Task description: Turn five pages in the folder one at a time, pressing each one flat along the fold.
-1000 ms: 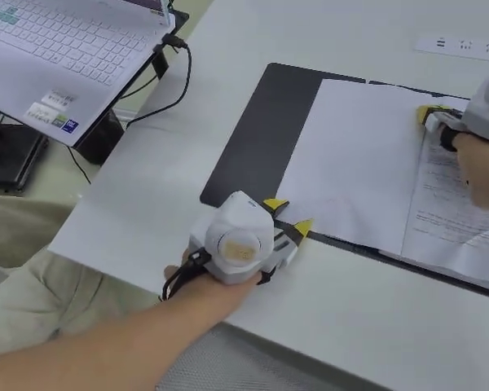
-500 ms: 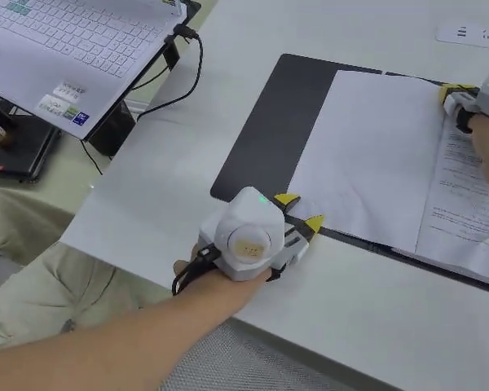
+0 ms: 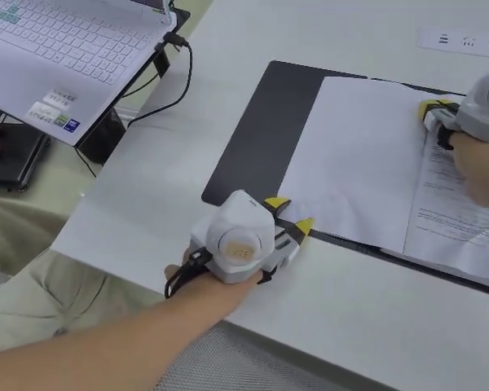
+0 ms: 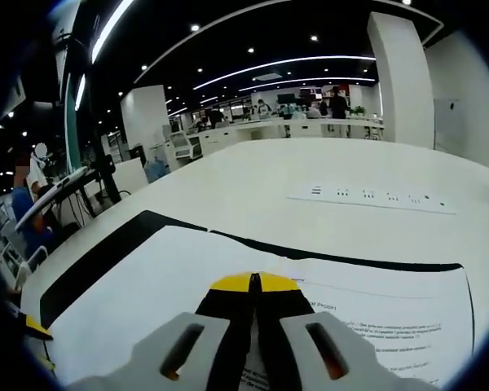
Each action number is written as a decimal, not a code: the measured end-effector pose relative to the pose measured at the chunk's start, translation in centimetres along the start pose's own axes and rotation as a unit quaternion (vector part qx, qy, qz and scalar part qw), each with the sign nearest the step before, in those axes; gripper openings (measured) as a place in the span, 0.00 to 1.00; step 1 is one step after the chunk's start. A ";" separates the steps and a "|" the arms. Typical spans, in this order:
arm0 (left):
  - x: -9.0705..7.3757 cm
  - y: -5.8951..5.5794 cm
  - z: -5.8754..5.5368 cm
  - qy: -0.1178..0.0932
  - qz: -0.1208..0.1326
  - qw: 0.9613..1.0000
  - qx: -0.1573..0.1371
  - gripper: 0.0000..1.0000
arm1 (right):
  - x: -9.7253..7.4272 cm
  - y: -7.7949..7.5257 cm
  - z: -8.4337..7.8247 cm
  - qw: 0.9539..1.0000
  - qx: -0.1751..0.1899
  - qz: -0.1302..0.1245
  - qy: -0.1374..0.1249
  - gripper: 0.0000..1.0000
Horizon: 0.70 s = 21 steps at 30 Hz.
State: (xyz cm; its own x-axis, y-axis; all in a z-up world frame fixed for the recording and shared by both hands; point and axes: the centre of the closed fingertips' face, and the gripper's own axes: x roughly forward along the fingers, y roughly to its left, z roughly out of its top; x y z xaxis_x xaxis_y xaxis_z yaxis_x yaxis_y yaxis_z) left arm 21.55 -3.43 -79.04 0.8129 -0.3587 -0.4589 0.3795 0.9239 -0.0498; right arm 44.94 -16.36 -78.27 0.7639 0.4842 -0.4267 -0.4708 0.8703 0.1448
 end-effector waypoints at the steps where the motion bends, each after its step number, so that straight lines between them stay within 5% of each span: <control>1: 0.0 0.0 0.0 0.000 0.000 1.000 0.000 0.24 | -0.1 0.0 0.0 1.000 0.000 0.000 0.000 0.00; 21: 0.0 -0.1 -0.1 -0.002 -0.001 1.000 0.004 0.24 | -4.0 2.6 -2.1 1.000 0.007 0.018 0.000 0.00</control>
State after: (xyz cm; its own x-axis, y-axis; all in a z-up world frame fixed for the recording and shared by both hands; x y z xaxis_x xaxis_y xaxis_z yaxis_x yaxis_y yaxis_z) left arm 21.50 -3.54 -79.10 0.8143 -0.3604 -0.4550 0.3843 0.9222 -0.0428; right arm 39.77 -16.21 -78.05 0.7470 0.5147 -0.4208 -0.4912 0.8538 0.1725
